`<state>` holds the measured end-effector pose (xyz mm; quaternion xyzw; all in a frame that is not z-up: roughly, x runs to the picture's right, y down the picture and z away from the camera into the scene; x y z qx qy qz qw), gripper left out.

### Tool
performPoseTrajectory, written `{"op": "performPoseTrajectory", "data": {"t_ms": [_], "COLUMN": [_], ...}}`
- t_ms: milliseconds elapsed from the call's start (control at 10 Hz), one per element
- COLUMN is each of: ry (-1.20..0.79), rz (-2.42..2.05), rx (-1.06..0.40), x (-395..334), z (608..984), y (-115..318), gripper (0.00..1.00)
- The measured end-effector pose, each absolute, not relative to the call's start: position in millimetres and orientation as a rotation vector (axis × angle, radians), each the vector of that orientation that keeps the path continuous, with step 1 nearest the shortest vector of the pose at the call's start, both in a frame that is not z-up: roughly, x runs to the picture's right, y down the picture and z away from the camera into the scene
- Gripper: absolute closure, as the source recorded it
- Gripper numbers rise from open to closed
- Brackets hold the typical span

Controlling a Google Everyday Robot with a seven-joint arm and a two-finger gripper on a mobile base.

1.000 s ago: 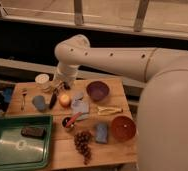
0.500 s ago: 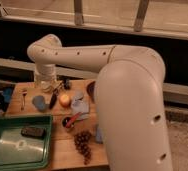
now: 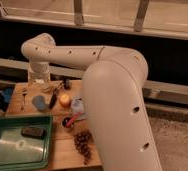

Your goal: Place fork in red bowl

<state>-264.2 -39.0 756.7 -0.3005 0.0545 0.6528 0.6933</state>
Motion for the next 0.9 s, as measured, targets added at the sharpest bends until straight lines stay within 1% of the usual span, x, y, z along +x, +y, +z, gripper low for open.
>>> {"op": "performPoseTrajectory", "data": {"t_ms": [200,500,700,900], "ry": [0.102,0.038,0.010,-0.014], "rz": [1.473,1.505,1.493,1.457], "rx": [-0.660,-0.669,-0.688,-0.709], "x": [-256,-243,-256,-290], "z": [752,755,764,777], "y": [-36,-33,-36,-44], "gripper": [0.35,0.35,0.35,0.35]}}
